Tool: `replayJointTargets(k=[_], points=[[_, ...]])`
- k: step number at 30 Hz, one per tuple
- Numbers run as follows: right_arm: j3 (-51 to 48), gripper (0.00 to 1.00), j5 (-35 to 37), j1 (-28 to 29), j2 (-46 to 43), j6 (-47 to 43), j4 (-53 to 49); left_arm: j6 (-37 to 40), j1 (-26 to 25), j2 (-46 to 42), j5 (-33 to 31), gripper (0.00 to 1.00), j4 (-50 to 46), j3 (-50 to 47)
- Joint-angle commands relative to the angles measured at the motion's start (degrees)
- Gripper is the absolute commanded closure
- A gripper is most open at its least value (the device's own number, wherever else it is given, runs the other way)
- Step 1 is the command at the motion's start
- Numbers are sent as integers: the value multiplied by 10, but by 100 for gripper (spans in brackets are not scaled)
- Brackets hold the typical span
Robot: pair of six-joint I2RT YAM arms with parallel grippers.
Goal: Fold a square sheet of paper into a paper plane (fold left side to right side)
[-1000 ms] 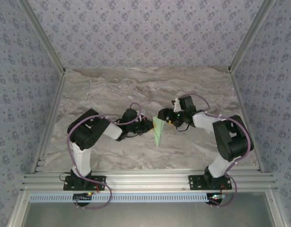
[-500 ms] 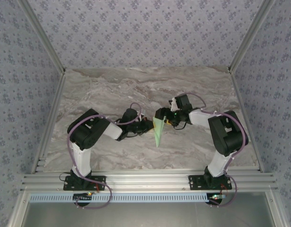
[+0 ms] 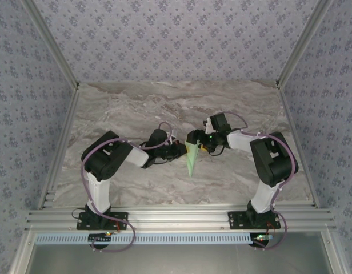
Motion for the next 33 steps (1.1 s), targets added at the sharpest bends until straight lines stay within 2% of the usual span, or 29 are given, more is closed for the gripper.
replayJointTargets(k=[1, 33], points=[[6, 17, 24, 6, 24, -11, -38, 20, 7, -20, 11, 100, -12, 16], [11, 16, 29, 12, 31, -47, -59, 67, 19, 35, 34, 100, -46, 50]])
